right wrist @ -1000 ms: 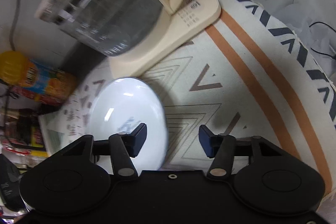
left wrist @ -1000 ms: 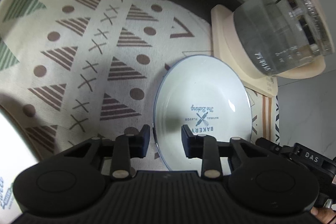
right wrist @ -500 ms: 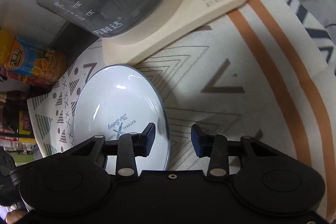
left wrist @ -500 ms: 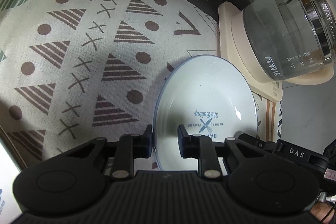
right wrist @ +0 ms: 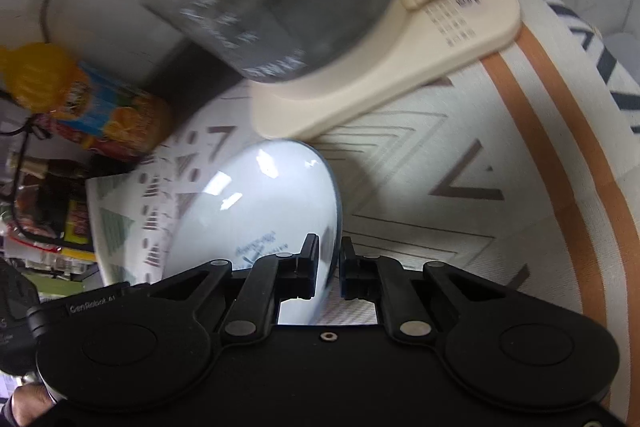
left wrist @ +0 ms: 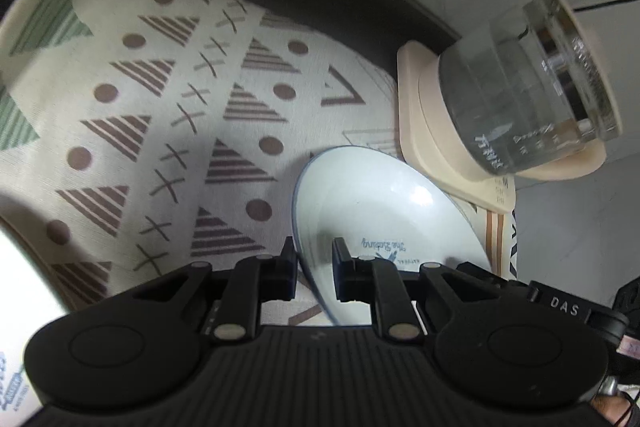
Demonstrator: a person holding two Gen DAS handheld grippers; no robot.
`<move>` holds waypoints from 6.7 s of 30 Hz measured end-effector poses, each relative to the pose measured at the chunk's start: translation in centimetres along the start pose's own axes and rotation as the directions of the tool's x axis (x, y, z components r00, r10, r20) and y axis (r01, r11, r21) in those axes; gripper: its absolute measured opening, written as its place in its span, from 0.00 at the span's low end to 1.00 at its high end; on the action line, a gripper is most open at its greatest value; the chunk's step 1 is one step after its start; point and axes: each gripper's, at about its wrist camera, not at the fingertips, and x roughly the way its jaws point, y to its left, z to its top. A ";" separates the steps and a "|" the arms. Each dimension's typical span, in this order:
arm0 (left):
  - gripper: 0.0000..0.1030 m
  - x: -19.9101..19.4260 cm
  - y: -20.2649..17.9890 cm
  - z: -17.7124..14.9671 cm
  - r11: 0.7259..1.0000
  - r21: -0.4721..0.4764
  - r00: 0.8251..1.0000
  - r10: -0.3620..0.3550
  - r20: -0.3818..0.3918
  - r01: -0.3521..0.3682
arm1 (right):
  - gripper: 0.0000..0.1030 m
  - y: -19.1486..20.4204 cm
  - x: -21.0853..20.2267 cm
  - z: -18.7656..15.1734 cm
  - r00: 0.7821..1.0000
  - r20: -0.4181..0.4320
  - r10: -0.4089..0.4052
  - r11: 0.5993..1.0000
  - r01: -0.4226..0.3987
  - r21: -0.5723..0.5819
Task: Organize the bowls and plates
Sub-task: 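Close both grippers on the rim of the 'BAKERY' plate, then lift the 'BAKERY' plate with both grippers and carry it onto the plate stack, then lower the 'BAKERY' plate onto the stack and open both grippers, then move both grippers to the red bowl and close them on its rim, then carry the red bowl with nested green bowls onto the plate stack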
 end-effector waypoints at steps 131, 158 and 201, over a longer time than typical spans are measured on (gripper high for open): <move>0.43 -18.6 22.7 -12.6 0.934 -0.310 0.929 0.262 0.260 -0.177 | 0.52 18.5 -5.3 -19.8 0.996 0.048 0.073 0.922 -0.049 -0.383; 0.81 -20.3 13.4 -11.5 0.991 -0.081 0.956 0.126 0.265 -0.108 | 0.95 9.4 -14.2 -19.2 0.946 0.315 -0.071 0.968 0.142 -0.206; 0.78 -7.1 -1.2 -12.3 0.988 0.155 1.000 -0.008 -0.004 0.009 | 0.64 -2.1 -10.0 -20.1 0.971 0.195 -0.137 0.988 0.122 0.090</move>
